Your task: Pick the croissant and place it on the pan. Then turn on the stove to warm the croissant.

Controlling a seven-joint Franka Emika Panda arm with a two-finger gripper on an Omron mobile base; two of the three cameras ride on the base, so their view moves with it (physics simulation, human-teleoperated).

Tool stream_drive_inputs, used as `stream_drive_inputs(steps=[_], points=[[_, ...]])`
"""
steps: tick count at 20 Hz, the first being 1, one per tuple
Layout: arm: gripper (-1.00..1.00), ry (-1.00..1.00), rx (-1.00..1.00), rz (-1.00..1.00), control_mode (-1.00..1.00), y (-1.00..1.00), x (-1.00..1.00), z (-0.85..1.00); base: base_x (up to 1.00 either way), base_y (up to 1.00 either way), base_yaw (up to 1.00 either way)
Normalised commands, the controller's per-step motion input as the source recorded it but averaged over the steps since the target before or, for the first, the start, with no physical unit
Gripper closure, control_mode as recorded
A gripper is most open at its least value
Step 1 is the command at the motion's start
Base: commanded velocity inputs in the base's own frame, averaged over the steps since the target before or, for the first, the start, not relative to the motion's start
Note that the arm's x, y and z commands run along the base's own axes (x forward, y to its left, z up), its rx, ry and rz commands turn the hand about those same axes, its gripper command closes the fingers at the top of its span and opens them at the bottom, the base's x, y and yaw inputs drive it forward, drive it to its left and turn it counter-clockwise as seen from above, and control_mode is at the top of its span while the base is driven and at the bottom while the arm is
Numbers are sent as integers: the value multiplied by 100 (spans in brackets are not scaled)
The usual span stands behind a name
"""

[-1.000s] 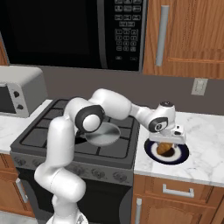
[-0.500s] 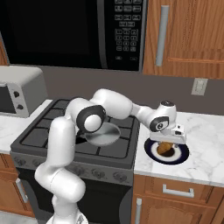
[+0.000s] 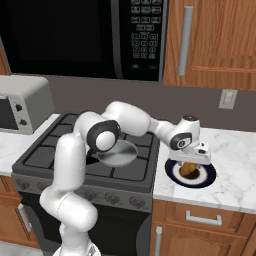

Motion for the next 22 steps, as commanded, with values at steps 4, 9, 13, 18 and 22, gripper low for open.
stream_drive_inputs(steps=[4,9,13,18,22], points=[[-100,3,0,0,-100,27,1,-32,0,0,0],[100,11,0,0,-100,14,0,-57,0,0,0],[100,1,0,0,-100,8,0,-16,0,0,0],[100,-19,0,0,-100,0,-2,43,0,0,0],[100,-30,0,0,-100,0,-27,77,0,0,0]])
